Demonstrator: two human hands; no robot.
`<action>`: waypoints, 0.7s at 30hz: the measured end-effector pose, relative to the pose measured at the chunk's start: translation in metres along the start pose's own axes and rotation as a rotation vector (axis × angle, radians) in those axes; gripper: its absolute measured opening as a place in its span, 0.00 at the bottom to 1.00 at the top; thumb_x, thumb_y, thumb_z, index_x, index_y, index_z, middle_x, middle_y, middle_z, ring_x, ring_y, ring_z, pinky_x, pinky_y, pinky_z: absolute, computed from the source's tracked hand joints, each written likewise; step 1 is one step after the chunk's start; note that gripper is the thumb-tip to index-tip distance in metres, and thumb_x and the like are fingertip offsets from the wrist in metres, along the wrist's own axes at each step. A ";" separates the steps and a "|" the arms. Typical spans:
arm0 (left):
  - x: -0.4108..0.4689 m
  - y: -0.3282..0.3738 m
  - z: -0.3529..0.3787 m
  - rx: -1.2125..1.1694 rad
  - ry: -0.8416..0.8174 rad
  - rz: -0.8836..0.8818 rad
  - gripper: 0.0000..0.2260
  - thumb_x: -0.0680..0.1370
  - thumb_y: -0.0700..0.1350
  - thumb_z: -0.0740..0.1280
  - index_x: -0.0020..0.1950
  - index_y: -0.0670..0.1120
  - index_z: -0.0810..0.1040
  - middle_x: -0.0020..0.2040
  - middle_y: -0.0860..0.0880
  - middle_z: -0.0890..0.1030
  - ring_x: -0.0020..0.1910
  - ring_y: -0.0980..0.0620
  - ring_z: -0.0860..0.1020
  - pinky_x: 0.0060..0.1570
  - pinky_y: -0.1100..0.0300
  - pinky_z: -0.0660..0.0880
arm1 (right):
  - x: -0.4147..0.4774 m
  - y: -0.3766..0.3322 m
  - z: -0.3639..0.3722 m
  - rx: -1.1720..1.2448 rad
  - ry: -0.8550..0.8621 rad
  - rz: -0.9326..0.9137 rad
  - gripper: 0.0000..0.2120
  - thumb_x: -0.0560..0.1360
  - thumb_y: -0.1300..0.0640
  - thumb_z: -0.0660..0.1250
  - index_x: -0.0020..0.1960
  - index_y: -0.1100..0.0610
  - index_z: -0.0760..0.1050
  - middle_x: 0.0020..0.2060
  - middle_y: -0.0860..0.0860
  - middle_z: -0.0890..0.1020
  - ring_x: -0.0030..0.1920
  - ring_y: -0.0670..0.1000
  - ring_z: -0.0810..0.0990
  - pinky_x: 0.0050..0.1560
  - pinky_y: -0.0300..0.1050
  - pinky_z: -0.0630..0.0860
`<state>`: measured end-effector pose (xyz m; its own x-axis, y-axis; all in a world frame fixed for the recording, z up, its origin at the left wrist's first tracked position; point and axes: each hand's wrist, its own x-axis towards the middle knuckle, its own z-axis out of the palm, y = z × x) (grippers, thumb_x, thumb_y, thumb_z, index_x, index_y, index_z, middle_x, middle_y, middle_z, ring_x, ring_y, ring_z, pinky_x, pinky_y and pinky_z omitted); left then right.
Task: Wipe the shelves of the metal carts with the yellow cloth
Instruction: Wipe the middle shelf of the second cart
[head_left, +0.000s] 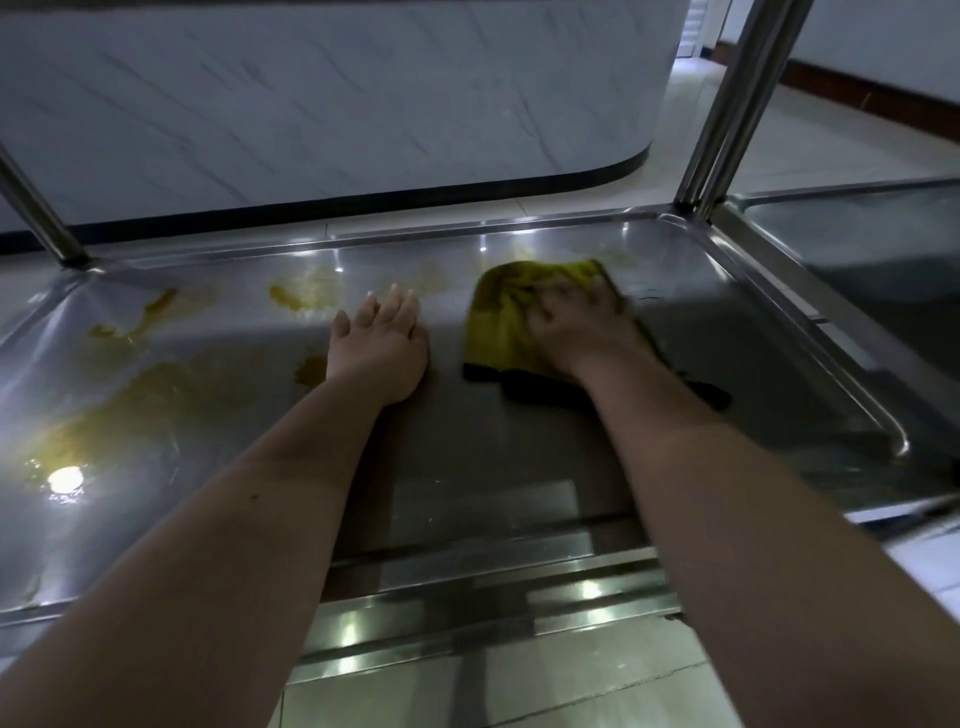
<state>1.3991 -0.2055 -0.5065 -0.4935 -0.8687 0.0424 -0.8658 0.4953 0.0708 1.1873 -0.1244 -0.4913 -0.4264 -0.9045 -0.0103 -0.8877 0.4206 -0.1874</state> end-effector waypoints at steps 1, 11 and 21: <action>-0.001 0.000 -0.002 0.004 -0.004 0.000 0.25 0.84 0.52 0.46 0.80 0.50 0.48 0.81 0.50 0.48 0.79 0.46 0.46 0.76 0.43 0.46 | -0.007 -0.027 0.005 -0.005 -0.024 -0.049 0.26 0.81 0.40 0.45 0.78 0.43 0.52 0.79 0.44 0.50 0.78 0.59 0.43 0.74 0.67 0.43; -0.008 -0.007 -0.006 -0.123 0.028 -0.023 0.23 0.83 0.48 0.49 0.77 0.46 0.62 0.79 0.47 0.59 0.79 0.47 0.50 0.76 0.46 0.47 | -0.034 -0.035 -0.011 0.452 -0.035 -0.118 0.20 0.84 0.50 0.52 0.76 0.44 0.62 0.78 0.51 0.59 0.78 0.56 0.53 0.77 0.57 0.49; -0.022 -0.002 -0.031 -0.781 0.352 -0.238 0.15 0.82 0.47 0.60 0.68 0.48 0.75 0.63 0.47 0.78 0.60 0.48 0.77 0.55 0.60 0.71 | -0.031 -0.011 0.001 0.598 0.100 0.011 0.19 0.79 0.54 0.64 0.70 0.49 0.71 0.66 0.51 0.75 0.66 0.55 0.73 0.65 0.50 0.70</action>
<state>1.4143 -0.1874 -0.4766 -0.1428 -0.9615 0.2346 -0.5754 0.2735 0.7707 1.2105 -0.1011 -0.4894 -0.4749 -0.8771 0.0721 -0.6442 0.2907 -0.7075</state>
